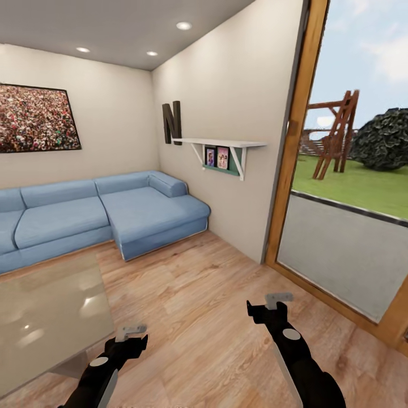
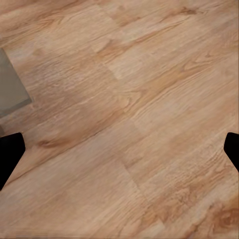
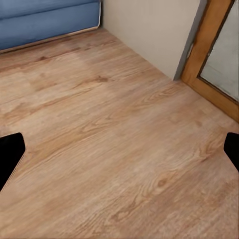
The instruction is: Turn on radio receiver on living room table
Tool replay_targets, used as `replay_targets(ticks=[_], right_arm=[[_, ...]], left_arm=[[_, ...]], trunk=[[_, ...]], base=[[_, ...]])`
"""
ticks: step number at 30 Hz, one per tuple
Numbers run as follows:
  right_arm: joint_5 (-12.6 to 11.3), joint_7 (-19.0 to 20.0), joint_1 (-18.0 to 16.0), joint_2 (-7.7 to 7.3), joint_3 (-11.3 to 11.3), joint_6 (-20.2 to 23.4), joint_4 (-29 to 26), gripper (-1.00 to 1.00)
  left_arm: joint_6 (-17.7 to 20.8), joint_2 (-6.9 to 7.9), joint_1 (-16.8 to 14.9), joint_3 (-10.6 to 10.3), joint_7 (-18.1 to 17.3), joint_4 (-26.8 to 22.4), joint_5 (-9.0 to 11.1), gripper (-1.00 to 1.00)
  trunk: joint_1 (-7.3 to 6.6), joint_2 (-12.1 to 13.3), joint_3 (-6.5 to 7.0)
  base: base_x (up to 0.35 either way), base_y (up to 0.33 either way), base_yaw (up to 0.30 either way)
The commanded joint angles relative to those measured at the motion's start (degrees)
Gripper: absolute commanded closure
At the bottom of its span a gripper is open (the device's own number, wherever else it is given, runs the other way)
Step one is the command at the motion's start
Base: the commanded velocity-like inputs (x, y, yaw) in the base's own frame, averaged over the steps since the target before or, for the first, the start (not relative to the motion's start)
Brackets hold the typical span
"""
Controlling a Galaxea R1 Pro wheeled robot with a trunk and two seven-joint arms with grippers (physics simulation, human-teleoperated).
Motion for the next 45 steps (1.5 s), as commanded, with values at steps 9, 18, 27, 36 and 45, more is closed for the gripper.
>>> replay_targets(ticks=[9, 18, 27, 36, 45], right_arm=[[0.0, 0.0, 0.0, 0.0, 0.0, 0.0, 0.0, -1.0], [0.0, 0.0, 0.0, 0.0, 0.1, 0.0, 0.0, -1.0], [0.0, 0.0, 0.0, 0.0, 0.2, 0.0, 0.0, -1.0], [0.0, 0.0, 0.0, 0.0, 0.2, 0.0, 0.0, -1.0], [0.0, 0.0, 0.0, 0.0, 0.3, -0.1, 0.0, -1.0]], left_arm=[[0.0, 0.0, 0.0, -0.1, 0.0, 0.0, 0.0, -1.0], [0.0, 0.0, 0.0, 0.0, 0.0, 0.1, 0.0, -1.0], [0.0, 0.0, 0.0, 0.0, 0.1, 0.1, -0.1, -1.0], [0.0, 0.0, 0.0, 0.0, 0.1, 0.3, -0.1, -1.0], [0.0, 0.0, 0.0, 0.2, 0.2, 1.6, -0.1, -1.0]], trunk=[[0.0, 0.0, -0.27], [0.0, 0.0, -0.56], [0.0, 0.0, -0.89], [0.0, 0.0, -1.25], [0.0, 0.0, -1.61]], base=[[0.0, 0.0, 0.254], [0.0, 0.0, 0.252], [0.0, 0.0, 0.244], [0.0, 0.0, 0.24], [0.0, 0.0, 0.24]])
